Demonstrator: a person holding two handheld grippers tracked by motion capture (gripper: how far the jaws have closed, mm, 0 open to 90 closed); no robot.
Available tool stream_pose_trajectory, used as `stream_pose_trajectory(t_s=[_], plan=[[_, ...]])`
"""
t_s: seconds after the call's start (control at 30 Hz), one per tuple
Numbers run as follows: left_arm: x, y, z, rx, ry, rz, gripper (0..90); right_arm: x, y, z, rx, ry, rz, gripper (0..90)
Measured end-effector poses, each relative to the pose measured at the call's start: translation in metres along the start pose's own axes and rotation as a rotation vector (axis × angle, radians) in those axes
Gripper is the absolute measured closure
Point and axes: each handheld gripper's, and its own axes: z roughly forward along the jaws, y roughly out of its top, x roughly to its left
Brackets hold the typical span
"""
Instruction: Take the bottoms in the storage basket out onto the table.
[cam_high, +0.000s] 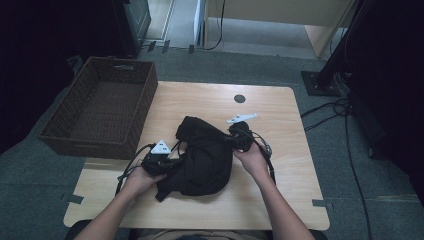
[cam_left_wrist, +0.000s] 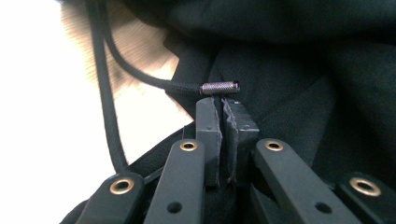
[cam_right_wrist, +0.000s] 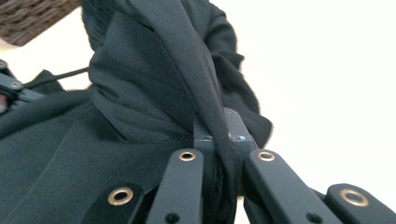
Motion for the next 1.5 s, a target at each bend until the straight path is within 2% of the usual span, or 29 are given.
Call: stream_pose_trajectory(t_s=[0.1, 0.17, 0.27, 0.33, 0.5, 0.6, 0.67, 0.77, 0.83, 0.87, 0.93, 1.0, 1.03, 1.13, 1.2, 1.27, 1.33, 1.43, 1.5], plan=[[0.0, 0.0, -0.001, 0.005, 0.012, 0.008, 86.5, -0.015, -0.007, -0.011, -0.02, -0.03, 0.042, 87.5], [0.001, 0.0, -0.002, 0.021, 0.044, 0.023, 87.5, -0.025, -0.012, -0.016, -0.028, -0.064, 0.052, 87.5], [0.006, -0.001, -0.004, 0.018, 0.051, -0.007, 87.8, -0.042, -0.02, -0.023, -0.03, -0.102, 0.086, 87.4], [0.008, -0.002, -0.006, 0.02, 0.059, -0.012, 87.8, -0.053, -0.026, -0.026, -0.026, -0.12, 0.117, 87.5], [0.01, -0.004, -0.009, 0.023, 0.069, -0.037, 87.7, -0.076, -0.043, -0.026, -0.008, -0.176, 0.175, 87.5], [0.013, -0.004, -0.01, 0.02, 0.065, -0.057, 87.0, -0.084, -0.053, -0.017, 0.032, -0.2, 0.189, 87.3], [0.014, -0.004, -0.011, 0.012, 0.057, -0.081, 82.4, -0.086, -0.059, -0.014, 0.029, -0.194, 0.205, 86.4], [0.014, -0.001, -0.015, -0.025, 0.031, -0.121, 74.0, -0.086, -0.06, -0.016, 0.016, -0.186, 0.214, 77.7], [0.012, 0.005, -0.02, -0.043, 0.022, -0.125, 66.2, -0.084, -0.057, -0.024, -0.012, -0.18, 0.209, 69.6], [0.01, 0.009, -0.022, -0.062, 0.017, -0.117, 65.4, -0.083, -0.055, -0.028, -0.022, -0.178, 0.21, 68.1], [0.003, 0.018, -0.027, -0.088, 0.018, -0.093, 58.2, -0.082, -0.051, -0.041, -0.076, -0.166, 0.215, 63.1], [-0.004, 0.028, -0.029, -0.11, 0.004, -0.064, 56.4, -0.078, -0.044, -0.053, -0.119, -0.168, 0.203, 59.4], [-0.006, 0.031, -0.027, -0.107, 0.001, -0.058, 54.2, -0.074, -0.039, -0.059, -0.147, -0.16, 0.194, 59.0], [-0.011, 0.038, -0.014, -0.089, -0.011, -0.052, 53.5, -0.061, -0.027, -0.063, -0.16, -0.129, 0.152, 60.5], [-0.012, 0.041, -0.003, -0.062, -0.016, -0.043, 54.0, -0.051, -0.022, -0.053, -0.128, -0.085, 0.131, 66.0], [-0.013, 0.042, 0.007, -0.051, -0.023, -0.043, 54.9, -0.046, -0.021, -0.04, -0.096, -0.07, 0.111, 66.8], [-0.013, 0.041, 0.015, -0.033, -0.029, -0.039, 55.0, -0.042, -0.021, -0.021, -0.054, -0.084, 0.086, 66.8], [-0.011, 0.039, 0.021, -0.022, -0.03, -0.03, 56.2, -0.042, -0.023, 0.0, -0.022, -0.108, 0.067, 68.6], [-0.01, 0.037, 0.023, -0.02, -0.034, -0.037, 58.1, -0.046, -0.025, 0.01, -0.008, -0.13, 0.073, 71.0]])
